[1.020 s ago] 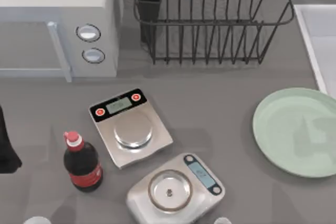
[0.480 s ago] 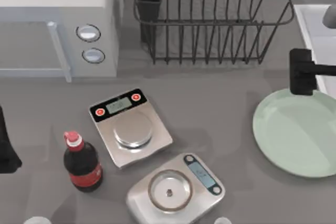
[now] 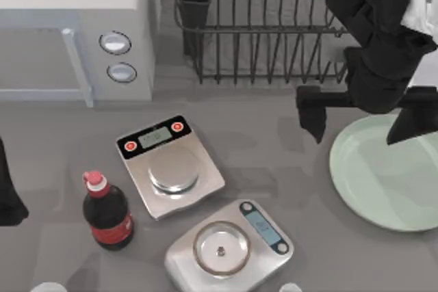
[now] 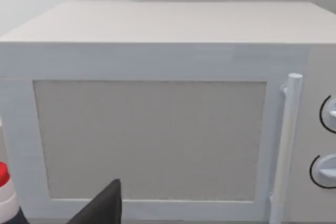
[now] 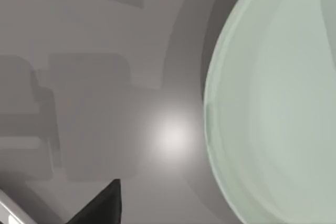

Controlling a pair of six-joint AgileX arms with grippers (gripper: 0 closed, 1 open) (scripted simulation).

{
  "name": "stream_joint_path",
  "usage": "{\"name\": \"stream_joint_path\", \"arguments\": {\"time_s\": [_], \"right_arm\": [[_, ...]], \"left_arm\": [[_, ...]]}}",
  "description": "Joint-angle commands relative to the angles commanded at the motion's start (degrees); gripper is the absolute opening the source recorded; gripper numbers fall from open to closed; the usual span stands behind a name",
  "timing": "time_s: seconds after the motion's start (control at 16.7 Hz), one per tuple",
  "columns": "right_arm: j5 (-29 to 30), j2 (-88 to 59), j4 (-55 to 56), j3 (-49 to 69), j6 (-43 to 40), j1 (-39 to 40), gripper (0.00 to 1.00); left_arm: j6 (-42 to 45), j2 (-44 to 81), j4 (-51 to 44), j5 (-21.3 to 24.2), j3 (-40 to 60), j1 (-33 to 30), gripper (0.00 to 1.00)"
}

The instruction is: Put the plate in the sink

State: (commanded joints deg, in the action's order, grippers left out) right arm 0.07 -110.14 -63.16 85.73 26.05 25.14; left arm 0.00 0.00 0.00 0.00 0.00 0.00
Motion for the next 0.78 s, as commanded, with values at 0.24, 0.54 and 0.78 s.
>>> {"name": "stream_joint_path", "arguments": {"time_s": [0.24, 0.54, 0.78], "right_arm": [[0.0, -3.0, -1.8, 2.3, 0.7, 0.7, 1.00], [0.0, -3.3, -0.7, 1.5, 0.7, 0.4, 1.00], [0.0, -6.6, 7.9, -3.5, 0.8, 0.6, 1.00]], "left_arm": [[0.0, 0.0, 0.0, 0.0, 0.0, 0.0, 1.00], [0.0, 0.0, 0.0, 0.0, 0.0, 0.0, 1.00], [0.0, 0.0, 0.0, 0.0, 0.0, 0.0, 1.00]]}}
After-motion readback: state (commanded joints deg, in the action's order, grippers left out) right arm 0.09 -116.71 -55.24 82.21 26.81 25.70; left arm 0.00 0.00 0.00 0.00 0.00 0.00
